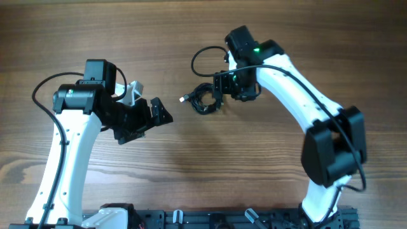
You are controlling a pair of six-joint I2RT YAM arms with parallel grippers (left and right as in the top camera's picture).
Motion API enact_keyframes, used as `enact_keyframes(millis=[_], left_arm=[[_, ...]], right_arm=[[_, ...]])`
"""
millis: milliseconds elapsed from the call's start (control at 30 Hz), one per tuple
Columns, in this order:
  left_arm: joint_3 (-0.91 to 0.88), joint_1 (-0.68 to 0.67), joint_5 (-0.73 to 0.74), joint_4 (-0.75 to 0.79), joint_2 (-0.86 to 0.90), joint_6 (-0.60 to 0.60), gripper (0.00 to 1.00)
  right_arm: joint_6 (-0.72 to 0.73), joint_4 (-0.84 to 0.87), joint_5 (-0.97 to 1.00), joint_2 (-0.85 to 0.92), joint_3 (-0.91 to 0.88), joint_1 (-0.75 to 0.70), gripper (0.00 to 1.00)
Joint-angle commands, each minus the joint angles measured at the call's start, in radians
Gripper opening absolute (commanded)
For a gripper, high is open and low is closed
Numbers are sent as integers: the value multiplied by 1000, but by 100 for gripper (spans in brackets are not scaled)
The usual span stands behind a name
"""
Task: Untangle cables
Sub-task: 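Grasp the black cable coil with the right gripper and lift it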
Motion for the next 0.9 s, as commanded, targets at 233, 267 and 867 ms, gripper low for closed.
enact_keyframes(millis=[233,267,867], left_arm=[[-5,-5,-3,56,0,-5,100],[-5,-5,-3,60,0,-5,100],[-5,-5,-36,75,0,-36,100]], right_arm=[[78,167,-14,157,12,11,51],[52,198,-14,162,11,11,52],[-103,349,11,163,-75,15,33]])
